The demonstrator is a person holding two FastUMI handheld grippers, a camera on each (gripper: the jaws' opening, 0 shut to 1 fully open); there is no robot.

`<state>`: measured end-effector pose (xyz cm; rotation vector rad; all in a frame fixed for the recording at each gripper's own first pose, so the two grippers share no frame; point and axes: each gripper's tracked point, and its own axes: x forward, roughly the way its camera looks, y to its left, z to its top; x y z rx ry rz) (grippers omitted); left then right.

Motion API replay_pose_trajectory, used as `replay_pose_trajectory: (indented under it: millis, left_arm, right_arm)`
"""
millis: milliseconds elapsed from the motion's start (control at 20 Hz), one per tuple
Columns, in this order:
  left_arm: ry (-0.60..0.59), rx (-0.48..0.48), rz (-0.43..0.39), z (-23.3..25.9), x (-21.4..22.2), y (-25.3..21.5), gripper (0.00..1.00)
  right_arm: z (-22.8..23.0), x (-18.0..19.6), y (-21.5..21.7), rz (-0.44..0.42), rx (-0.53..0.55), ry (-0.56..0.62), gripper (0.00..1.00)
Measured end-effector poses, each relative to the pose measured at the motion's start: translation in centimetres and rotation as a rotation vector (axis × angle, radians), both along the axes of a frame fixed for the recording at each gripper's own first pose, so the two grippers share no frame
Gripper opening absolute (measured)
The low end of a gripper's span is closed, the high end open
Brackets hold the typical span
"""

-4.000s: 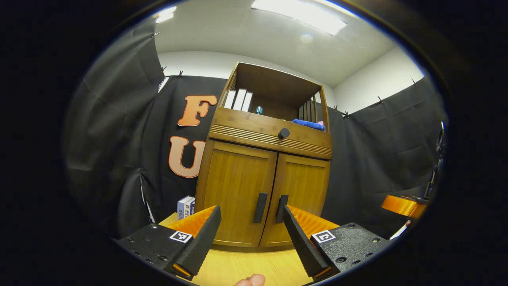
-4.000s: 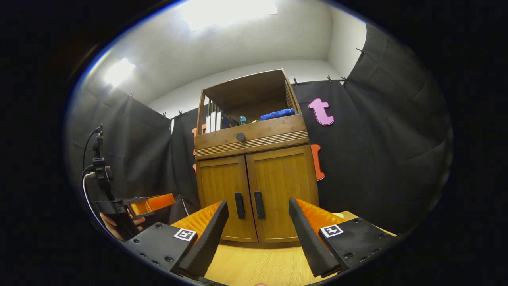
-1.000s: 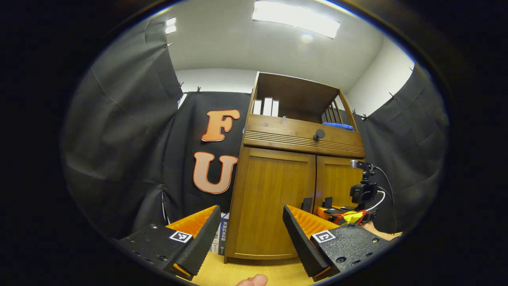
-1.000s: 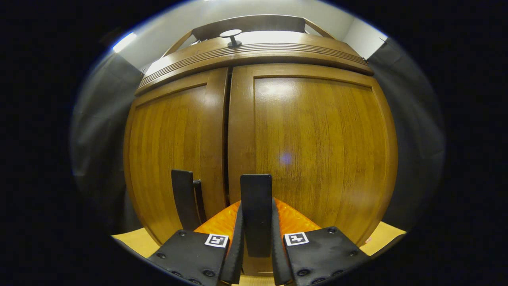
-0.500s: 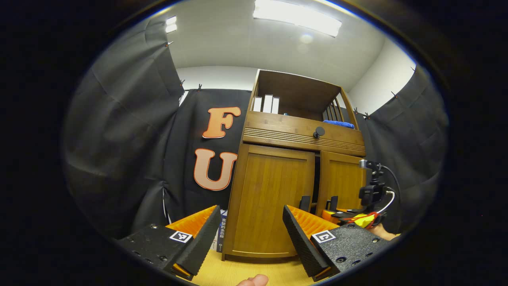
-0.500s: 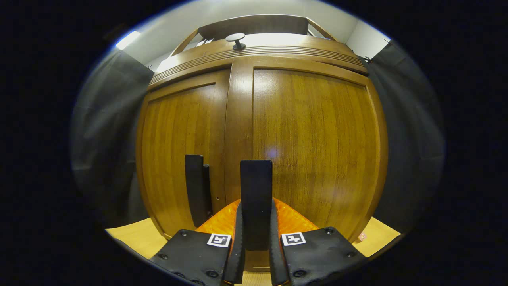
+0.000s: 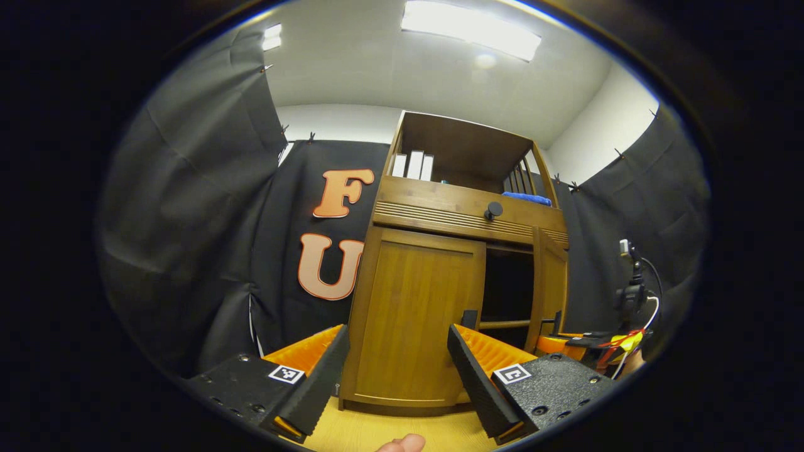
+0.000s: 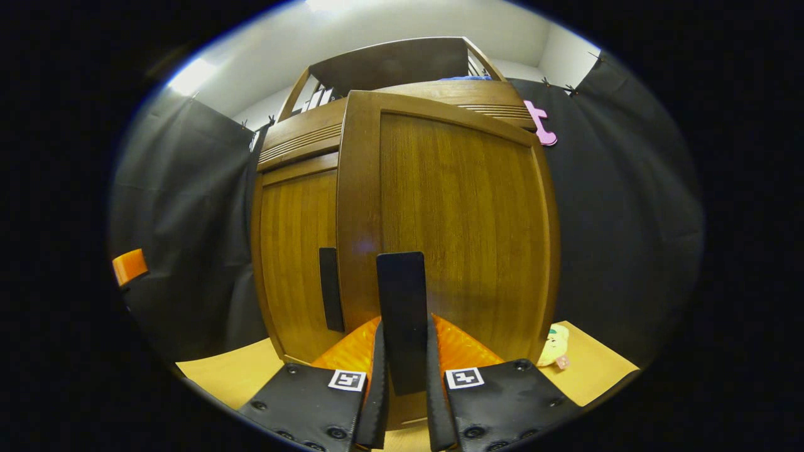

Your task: Open the right door of the double-door shoe cabinet with the right hand, and open the left door with the left hand.

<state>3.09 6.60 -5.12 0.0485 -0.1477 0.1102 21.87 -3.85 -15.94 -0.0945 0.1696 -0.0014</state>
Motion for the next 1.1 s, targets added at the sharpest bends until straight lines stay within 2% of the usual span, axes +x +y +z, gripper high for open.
replay_pose_trajectory:
  millis: [300, 350, 400, 500, 550, 650, 700, 750, 900, 1050, 1100]
  left_arm:
    - [0.006, -0.005, 0.004, -0.7, 0.2, -0.3, 0.95]
    - [0.003, -0.006, 0.004, -0.7, 0.3, -0.4, 0.95]
    - [-0.001, -0.008, 0.003, -0.5, 0.2, -0.6, 0.95]
    - [-0.01, -0.011, 0.002, -0.4, 0.1, -0.8, 0.92]
    - [-0.01, -0.013, -0.002, -0.4, 0.3, -1.1, 0.95]
    - [-0.008, -0.014, -0.015, -0.7, 0.2, -1.7, 0.95]
    - [-0.007, -0.014, -0.019, -0.7, 0.2, -1.9, 0.95]
    - [-0.006, -0.015, -0.025, -0.8, 0.3, -2.2, 0.95]
    - [-0.003, -0.022, -0.044, -1.1, 0.6, -3.0, 0.94]
    - [0.002, -0.024, -0.049, -1.3, 0.6, -3.2, 0.94]
    - [0.005, -0.023, -0.051, -1.4, 0.7, -3.2, 0.95]
  right_arm:
    - [1.7, -4.4, -3.1, -0.026, -0.033, -0.008, 0.33]
    - [2.2, -5.2, -3.6, -0.034, -0.041, -0.009, 0.28]
    - [2.6, -5.8, -4.2, -0.042, -0.05, -0.012, 0.33]
    - [3.2, -6.9, -5.5, -0.058, -0.065, -0.018, 0.32]
    - [3.5, -7.4, -6.1, -0.072, -0.072, -0.021, 0.32]
    - [4.3, -8.3, -7.2, -0.098, -0.092, -0.035, 0.32]
    - [4.8, -9.0, -7.8, -0.111, -0.102, -0.047, 0.36]
    - [5.3, -9.3, -8.1, -0.121, -0.112, -0.06, 0.31]
    - [6.6, -10.8, -8.5, -0.146, -0.148, -0.069, 0.34]
    - [7.2, -11.4, -9.3, -0.167, -0.157, -0.068, 0.3]
    - [7.3, -11.6, -9.5, -0.171, -0.153, -0.063, 0.32]
